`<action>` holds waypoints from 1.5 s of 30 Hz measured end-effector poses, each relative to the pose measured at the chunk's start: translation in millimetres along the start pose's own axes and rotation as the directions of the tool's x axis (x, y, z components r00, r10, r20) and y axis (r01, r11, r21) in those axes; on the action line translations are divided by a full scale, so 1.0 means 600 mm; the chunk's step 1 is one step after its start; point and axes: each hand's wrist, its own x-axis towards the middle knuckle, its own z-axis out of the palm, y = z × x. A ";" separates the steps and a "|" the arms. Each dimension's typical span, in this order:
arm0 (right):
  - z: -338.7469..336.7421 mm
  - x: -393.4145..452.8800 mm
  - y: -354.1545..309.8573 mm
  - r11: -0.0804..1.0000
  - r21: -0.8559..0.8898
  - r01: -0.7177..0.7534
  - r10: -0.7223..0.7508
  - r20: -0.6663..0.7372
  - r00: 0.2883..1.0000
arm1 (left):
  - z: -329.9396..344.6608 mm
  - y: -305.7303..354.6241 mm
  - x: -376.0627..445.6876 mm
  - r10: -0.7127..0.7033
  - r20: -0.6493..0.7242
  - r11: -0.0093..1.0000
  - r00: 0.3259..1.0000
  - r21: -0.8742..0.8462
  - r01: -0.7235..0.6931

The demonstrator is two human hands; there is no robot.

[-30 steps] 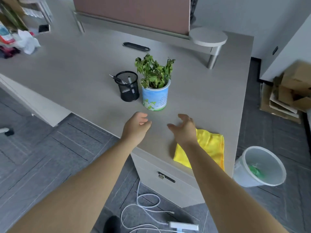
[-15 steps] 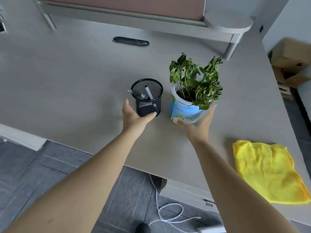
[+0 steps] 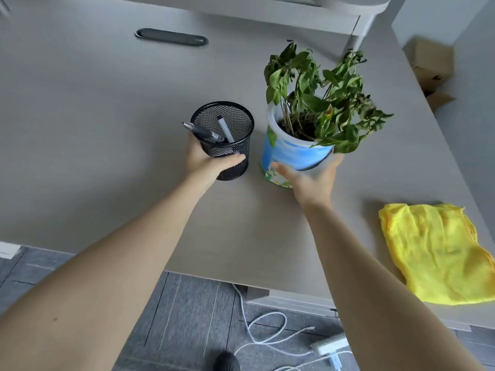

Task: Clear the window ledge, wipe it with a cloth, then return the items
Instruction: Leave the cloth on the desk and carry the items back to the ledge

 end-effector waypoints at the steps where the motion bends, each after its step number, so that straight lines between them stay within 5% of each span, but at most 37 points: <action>1: 0.001 -0.001 -0.001 1.000 0.002 0.011 -0.011 -0.008 1.000 | -0.001 0.002 0.000 0.015 0.020 1.000 1.000 0.024 -0.015; 16: -0.118 -0.056 -0.116 0.978 0.064 0.201 -0.189 -0.154 0.970 | 0.048 0.117 -0.091 -0.017 0.114 0.992 0.993 0.127 0.002; 30: -0.625 -0.273 -0.164 0.992 -0.061 0.109 -0.125 -0.482 0.867 | 0.402 0.276 -0.448 0.106 0.405 0.990 0.908 0.038 -0.133; 39: -0.994 -0.466 -0.177 0.992 -0.122 0.043 -0.118 -0.721 0.683 | 0.702 0.351 -0.725 0.129 0.700 0.981 0.702 0.013 -0.194; 45: -1.189 -0.574 -0.143 0.996 -0.090 -0.028 -0.069 -0.897 0.436 | 0.889 0.362 -0.895 0.127 0.872 0.981 0.472 -0.039 -0.191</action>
